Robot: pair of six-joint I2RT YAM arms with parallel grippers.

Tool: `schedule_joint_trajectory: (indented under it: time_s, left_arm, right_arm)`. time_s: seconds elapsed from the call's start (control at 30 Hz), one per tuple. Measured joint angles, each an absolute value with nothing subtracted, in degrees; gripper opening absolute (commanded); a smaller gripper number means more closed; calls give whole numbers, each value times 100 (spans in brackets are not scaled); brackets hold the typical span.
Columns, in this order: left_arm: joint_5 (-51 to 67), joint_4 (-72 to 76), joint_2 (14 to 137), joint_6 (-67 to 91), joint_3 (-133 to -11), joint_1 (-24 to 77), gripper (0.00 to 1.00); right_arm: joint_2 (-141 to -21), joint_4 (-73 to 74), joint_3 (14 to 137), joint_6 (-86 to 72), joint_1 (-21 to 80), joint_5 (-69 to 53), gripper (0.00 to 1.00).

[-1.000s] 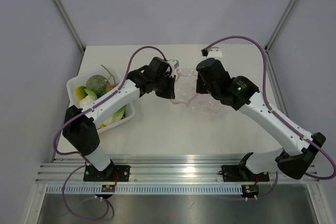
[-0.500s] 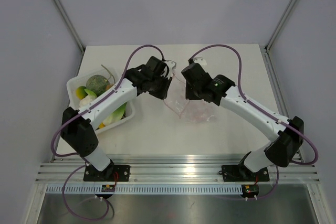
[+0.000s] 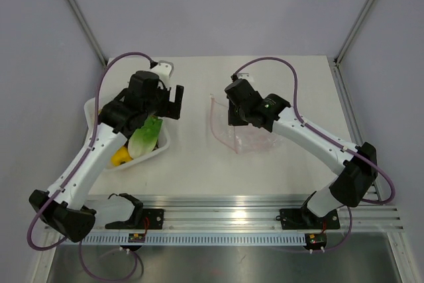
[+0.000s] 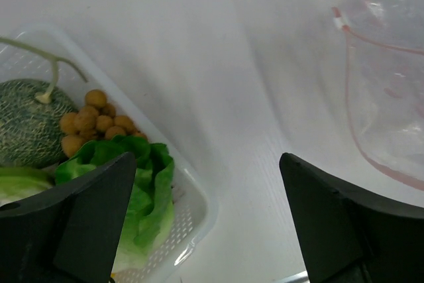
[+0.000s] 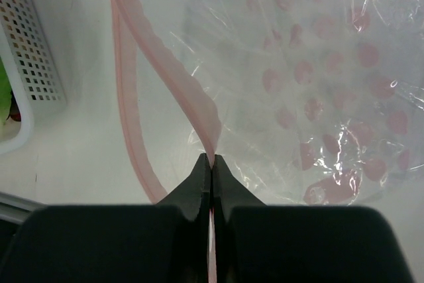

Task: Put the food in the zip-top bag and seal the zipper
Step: Open the zipper of the food storage bag at the center of the board, then pick up the fake vegetable from the bin.

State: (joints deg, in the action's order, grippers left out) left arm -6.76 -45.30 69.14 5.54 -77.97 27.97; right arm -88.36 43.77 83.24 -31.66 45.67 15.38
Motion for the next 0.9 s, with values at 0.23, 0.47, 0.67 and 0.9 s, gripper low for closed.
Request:
schedule_joint_trajectory:
  time_s: [0.23,0.47,0.67,0.9]
  left_arm:
    - [-2392,-4104,6667,624,-6027,2790,99]
    - [-3004,-3610,6294,593,-5207,2790,99]
    - [-3332,-3083,6252,589,-4810,2790,99]
    - [-3542,-2386,6267,631,-4189,2790,99]
  right_arm:
    - [-8833,4233,8324,-3107,4565,1251,0]
    - [-8825,4117,8322,-3024,4563,1055,0]
    - [-8825,4003,8322,-2993,4563,928,0]
    - [-8818,3994,8309,-2980,4563,886,0]
